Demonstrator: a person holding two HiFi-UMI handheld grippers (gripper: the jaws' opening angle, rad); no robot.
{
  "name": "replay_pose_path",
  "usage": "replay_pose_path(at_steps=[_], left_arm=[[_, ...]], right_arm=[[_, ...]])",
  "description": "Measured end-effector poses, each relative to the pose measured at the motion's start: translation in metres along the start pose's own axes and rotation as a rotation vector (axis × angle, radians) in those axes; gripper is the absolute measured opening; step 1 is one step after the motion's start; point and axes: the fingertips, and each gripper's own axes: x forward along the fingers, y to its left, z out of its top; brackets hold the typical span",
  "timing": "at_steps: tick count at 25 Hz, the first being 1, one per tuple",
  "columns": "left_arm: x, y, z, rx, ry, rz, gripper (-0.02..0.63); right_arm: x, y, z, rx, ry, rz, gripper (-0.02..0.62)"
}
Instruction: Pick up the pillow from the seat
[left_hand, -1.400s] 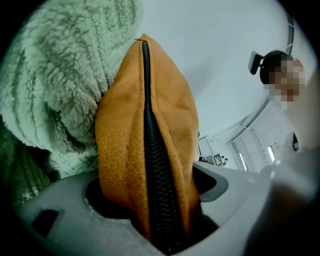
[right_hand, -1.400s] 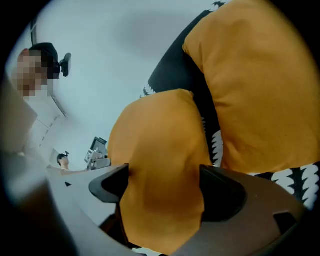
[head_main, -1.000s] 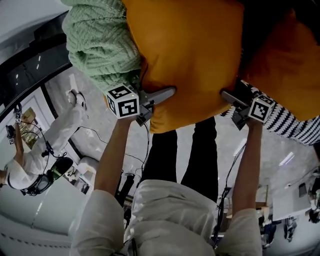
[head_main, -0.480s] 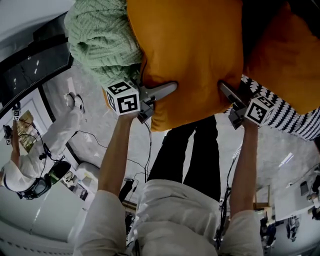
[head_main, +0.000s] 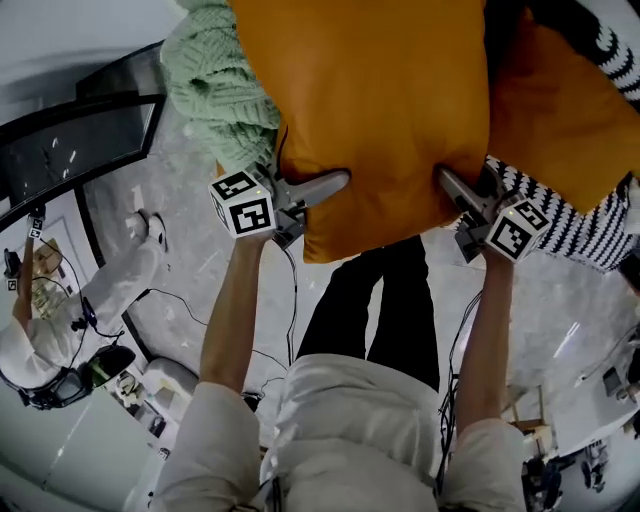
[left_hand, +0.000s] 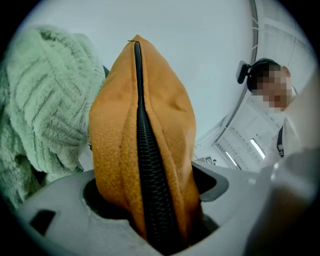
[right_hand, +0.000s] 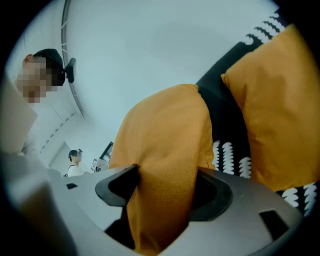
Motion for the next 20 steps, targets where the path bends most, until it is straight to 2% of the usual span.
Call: replay_pose_path(at_steps=[5,10,20], left_arm=[[-0.02,-0.044,0.03,0.088,-0.069,-0.073,0.357],[-0.052,-0.101,0.044,0.119,-0.119,-0.132,0.357],[-0.079,-0.185,0.084,0.193,-0.174,-0.17,0.357]], right_arm=[[-0.021,0.051,0.036,-0.109,-0.048,-0.015,0.319],[-0.055,0.12,0.059,-0.184,-0.089,-0.041,0.319],[-0.102,0.202,0.104,-0.31,-0.185,-0.08,0.319]])
